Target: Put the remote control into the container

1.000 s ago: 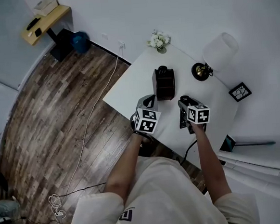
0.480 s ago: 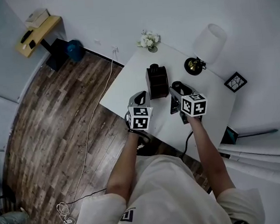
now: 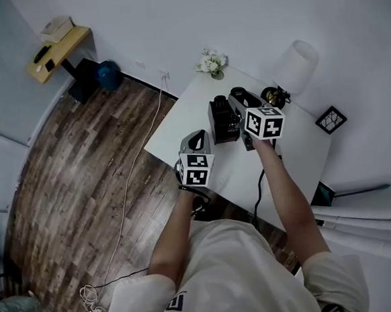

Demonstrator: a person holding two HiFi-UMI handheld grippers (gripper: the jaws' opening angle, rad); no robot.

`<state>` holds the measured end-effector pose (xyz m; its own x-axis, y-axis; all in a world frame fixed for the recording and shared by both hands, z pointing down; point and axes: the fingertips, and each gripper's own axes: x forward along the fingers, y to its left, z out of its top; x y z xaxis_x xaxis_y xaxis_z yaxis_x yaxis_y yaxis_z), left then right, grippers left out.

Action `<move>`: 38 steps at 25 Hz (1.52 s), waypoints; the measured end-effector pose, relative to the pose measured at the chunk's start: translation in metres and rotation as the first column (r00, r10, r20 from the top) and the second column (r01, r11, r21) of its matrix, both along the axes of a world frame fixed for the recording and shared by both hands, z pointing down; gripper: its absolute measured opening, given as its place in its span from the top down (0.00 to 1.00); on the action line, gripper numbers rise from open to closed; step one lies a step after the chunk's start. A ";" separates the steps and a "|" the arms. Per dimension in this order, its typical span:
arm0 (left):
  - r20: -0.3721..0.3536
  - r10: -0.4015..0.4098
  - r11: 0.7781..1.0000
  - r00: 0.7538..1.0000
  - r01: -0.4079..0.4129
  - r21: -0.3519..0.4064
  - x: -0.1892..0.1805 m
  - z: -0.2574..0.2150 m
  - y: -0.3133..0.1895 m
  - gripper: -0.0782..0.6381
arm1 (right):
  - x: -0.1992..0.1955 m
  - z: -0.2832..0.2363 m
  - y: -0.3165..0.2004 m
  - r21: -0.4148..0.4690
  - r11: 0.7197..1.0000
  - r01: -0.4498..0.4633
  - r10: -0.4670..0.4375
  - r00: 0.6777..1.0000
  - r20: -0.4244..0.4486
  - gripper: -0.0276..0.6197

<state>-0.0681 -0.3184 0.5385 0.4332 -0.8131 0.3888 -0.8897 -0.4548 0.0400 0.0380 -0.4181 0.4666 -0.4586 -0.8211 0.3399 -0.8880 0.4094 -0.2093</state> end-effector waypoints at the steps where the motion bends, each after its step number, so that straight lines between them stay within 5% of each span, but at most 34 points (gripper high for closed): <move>1: 0.001 -0.002 1.000 1.000 0.002 0.001 -0.002 -0.001 0.000 0.88 | -0.002 0.000 -0.005 0.004 1.000 -0.005 0.005 1.000 -0.003 0.62; 12: 0.024 -0.019 1.000 1.000 0.019 0.020 -0.026 -0.008 -0.017 0.88 | -0.020 -0.002 -0.033 0.159 0.987 -0.033 0.033 0.999 -0.001 0.62; 22: 0.005 -0.039 0.999 0.999 0.039 0.013 -0.036 -0.009 -0.026 0.88 | -0.015 0.032 -0.017 0.149 0.986 -0.071 0.069 0.997 0.019 0.62; 38: -0.006 -0.079 0.996 0.997 0.079 -0.036 -0.047 0.003 -0.017 0.88 | -0.018 0.078 0.003 0.109 0.992 -0.056 0.066 0.994 -0.088 0.62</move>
<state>-0.1153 -0.3354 0.5412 0.3710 -0.8305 0.4155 -0.9224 -0.3812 0.0618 0.0199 -0.4154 0.5444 -0.3772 -0.8803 0.2877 -0.9256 0.3691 -0.0843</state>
